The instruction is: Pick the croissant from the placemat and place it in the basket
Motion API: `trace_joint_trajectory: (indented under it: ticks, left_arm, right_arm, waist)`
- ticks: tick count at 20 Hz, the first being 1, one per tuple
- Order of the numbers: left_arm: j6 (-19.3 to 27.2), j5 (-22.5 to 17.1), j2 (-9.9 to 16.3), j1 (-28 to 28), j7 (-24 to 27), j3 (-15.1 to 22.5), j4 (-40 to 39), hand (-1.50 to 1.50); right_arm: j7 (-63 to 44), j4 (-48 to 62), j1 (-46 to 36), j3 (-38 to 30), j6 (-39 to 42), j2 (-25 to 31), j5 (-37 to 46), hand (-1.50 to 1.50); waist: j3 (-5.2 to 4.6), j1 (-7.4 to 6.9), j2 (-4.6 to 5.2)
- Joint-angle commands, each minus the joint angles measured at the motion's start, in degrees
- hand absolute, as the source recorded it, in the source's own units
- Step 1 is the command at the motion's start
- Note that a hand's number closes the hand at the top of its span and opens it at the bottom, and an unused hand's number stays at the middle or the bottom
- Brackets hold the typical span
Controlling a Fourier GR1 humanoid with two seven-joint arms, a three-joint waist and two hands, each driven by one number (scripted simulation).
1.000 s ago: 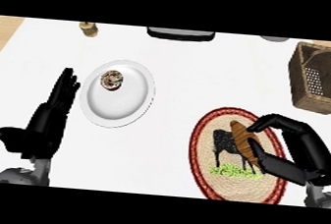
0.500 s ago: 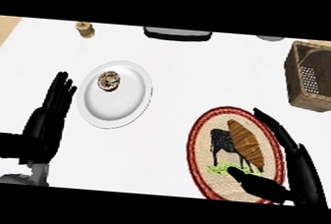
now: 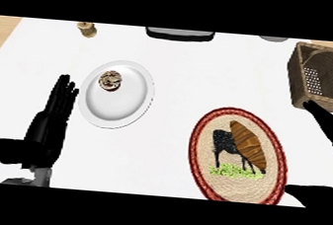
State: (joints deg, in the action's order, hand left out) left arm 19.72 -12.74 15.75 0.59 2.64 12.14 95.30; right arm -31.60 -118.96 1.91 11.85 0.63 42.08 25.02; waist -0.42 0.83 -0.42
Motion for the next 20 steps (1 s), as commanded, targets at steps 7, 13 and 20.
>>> trace_joint_trajectory:
  ticks: [7, 13, 20]
  left_arm:
    - [0.0, 0.3, -0.3, 2.6, -6.0, -0.7, 3.1, 0.00]
    - [-3.0, 1.2, -2.7, 1.2, 2.3, -1.8, -3.3, 0.00]
    - [-2.8, 2.6, -3.1, 0.0, -1.7, -2.0, 1.2, 0.00]
  right_arm:
    - [-29.1, -11.8, -13.6, 2.0, 20.3, 0.0, -17.3, -1.50]
    - [-33.8, -6.4, -19.5, 2.5, 24.4, -1.4, -15.1, -1.50]
    - [-28.3, -1.6, -13.3, 7.2, 21.7, -7.2, -3.2, -1.50]
  waist:
    - [0.33, -1.36, 0.40]
    - [0.34, -1.09, 0.42]
    - [0.41, -0.96, 0.36]
